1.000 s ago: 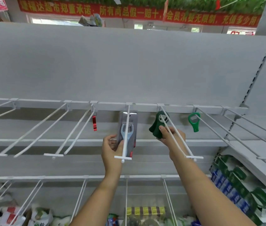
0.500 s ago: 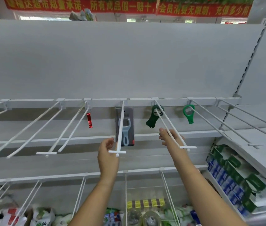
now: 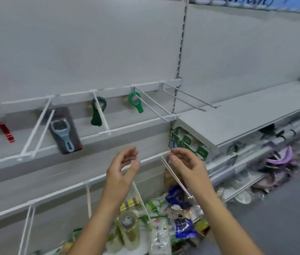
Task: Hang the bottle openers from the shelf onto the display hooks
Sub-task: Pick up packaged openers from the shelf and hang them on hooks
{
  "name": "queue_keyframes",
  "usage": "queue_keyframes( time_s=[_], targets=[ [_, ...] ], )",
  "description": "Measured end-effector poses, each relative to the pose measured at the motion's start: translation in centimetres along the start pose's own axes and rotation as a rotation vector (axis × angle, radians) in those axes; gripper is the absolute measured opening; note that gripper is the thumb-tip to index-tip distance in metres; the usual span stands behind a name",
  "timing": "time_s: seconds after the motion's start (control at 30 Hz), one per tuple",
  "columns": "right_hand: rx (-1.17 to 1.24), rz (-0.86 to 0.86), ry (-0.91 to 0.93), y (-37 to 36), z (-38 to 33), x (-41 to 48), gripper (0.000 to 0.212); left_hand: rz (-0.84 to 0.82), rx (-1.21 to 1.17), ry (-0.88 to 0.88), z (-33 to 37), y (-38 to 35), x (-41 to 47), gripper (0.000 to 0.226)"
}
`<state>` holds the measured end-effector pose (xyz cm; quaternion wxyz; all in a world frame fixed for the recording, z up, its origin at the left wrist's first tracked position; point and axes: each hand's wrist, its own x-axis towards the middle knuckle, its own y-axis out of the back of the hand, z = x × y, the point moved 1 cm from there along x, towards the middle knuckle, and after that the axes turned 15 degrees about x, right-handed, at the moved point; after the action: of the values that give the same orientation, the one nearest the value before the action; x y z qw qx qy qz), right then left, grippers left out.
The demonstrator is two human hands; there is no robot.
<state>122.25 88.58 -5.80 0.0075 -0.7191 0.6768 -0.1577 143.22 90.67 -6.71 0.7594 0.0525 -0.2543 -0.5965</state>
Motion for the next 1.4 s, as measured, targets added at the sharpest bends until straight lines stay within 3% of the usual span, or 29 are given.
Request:
queue_keyframes(
  time_s=[0.17,0.47,0.73,1.07,1.4],
  targets=[
    [-0.028,0.105,0.029,11.0,-3.1,-2.7,0.020,-0.136,-0.051,-0.048,5.3,-10.1,-1.7,0.056],
    [-0.067,0.322,0.091,32.9,-10.6,-7.8,0.022,-0.349,-0.128,-0.146,16.7,-31.9,-5.0,0.051],
    [-0.086,0.559,0.205,47.6,-13.9,-9.1,0.022,-0.524,-0.207,-0.239,24.6,-47.7,-4.9,0.039],
    [-0.193,0.706,0.256,64.3,-15.7,-0.1,0.023,-0.593,-0.270,-0.336,29.7,-67.9,4.0,0.040],
    [-0.232,0.729,0.329,78.7,-20.8,10.0,0.023,-0.613,-0.345,-0.373,36.6,-84.3,12.5,0.044]
  ],
)
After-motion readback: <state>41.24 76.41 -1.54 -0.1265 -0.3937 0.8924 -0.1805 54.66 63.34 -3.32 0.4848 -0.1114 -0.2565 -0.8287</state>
